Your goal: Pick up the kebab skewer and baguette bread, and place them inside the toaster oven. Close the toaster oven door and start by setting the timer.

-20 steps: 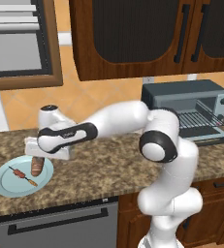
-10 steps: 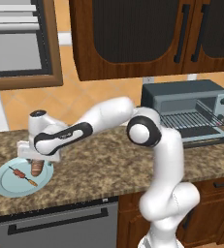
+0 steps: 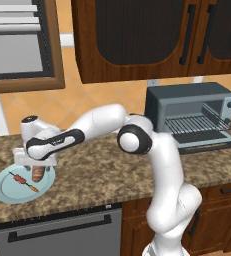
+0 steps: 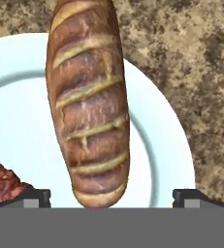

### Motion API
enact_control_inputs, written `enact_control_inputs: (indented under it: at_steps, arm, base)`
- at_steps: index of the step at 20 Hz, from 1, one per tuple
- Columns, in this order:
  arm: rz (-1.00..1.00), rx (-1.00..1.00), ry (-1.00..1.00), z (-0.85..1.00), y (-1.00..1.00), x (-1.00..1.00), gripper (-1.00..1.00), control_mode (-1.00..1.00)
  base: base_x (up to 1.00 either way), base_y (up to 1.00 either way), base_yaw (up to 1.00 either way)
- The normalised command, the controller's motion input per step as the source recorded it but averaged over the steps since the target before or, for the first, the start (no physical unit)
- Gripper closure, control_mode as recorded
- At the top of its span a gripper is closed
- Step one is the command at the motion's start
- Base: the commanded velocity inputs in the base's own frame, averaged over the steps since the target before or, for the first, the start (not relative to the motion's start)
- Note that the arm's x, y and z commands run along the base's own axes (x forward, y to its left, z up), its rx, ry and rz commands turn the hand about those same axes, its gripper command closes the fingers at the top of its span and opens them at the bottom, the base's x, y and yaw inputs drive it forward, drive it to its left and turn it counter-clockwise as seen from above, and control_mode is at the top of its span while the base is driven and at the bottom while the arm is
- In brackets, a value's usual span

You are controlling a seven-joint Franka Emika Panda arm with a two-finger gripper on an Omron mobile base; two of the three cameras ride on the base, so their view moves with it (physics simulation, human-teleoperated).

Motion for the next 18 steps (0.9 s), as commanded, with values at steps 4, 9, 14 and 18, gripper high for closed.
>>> enact_control_inputs:
  at_steps: [4, 9, 14, 18]
  arm:
    - [0.0, 0.0, 0.0, -0.28, 0.09, 0.07, -1.0, -1.0]
    - [0.0, 0.0, -0.01, -0.11, 0.01, -0.05, -1.0, -1.0]
    - [0.0, 0.0, 0.0, -0.27, 0.0, 0.0, -1.0, -1.0]
    - [0.0, 0.0, 0.0, -0.21, 0.0, 0.0, -1.0, -1.0]
  base:
    - [0.0, 0.0, 0.0]
    - [0.0, 0.0, 0.0]
    - [0.0, 0.0, 0.0]
    - [0.0, 0.0, 0.0]
